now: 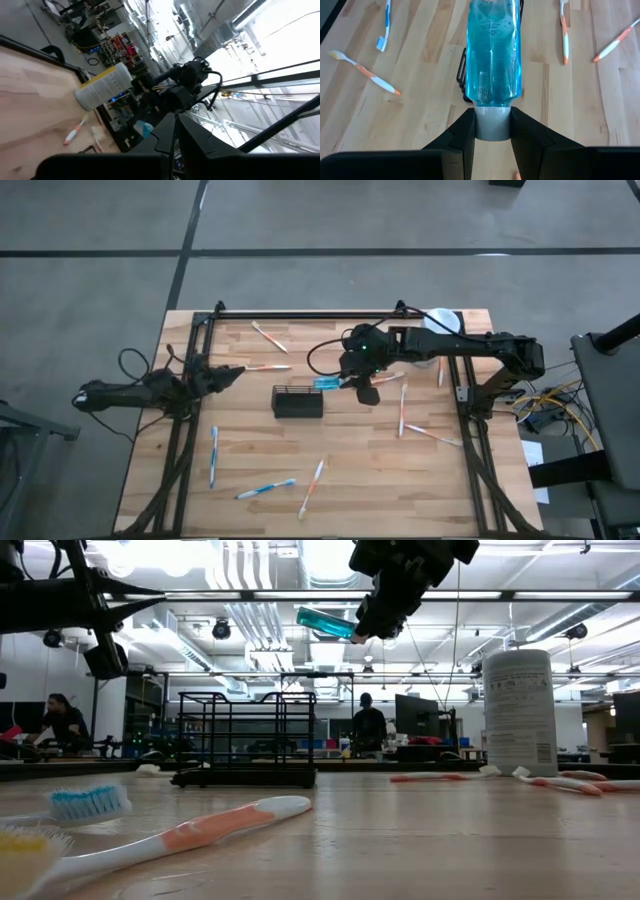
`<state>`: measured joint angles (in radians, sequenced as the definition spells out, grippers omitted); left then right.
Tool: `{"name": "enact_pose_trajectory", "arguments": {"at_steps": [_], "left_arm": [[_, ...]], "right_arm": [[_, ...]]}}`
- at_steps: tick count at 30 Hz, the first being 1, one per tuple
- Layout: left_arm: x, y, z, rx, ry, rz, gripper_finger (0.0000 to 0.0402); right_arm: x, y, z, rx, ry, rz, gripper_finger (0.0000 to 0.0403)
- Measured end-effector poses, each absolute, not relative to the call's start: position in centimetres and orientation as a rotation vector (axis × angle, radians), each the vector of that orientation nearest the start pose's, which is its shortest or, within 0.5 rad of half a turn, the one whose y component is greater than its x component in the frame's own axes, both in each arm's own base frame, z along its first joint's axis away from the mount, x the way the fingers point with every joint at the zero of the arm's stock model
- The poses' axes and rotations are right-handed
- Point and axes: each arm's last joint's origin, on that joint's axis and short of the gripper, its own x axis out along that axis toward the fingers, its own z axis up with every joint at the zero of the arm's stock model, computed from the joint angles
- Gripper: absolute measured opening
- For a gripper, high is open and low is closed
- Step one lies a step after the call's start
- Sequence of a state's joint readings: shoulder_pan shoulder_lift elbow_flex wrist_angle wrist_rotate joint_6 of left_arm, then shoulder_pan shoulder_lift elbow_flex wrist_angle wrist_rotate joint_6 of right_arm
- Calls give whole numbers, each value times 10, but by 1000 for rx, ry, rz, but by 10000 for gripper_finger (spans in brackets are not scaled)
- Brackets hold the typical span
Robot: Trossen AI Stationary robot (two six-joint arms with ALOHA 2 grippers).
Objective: Pick & Place toothbrushing station
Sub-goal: Put the blue mouthwash into the middle section of the wire organizer
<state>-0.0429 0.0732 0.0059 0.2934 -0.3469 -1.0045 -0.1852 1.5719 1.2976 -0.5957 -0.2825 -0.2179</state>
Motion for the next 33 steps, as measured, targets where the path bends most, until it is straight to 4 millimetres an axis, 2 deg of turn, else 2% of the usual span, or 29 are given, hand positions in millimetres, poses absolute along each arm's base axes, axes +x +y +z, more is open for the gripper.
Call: {"name": "enact_pose_trajectory", "arguments": {"at_steps": [5,10,26,33], "left_arm": [[99,6,186,-1041,-345,170,26],[101,5,185,-1125,-327,154,36],[111,5,173,-1267,-241,229,157],[111,8,172,-1296,-300,319,175]], "right_arm": [[330,-54,286,-3,830,182,93],[330,-54,286,-2,830,182,93],[330,-54,286,-1,829,184,93],[330,-54,286,-2,828,184,93]]}}
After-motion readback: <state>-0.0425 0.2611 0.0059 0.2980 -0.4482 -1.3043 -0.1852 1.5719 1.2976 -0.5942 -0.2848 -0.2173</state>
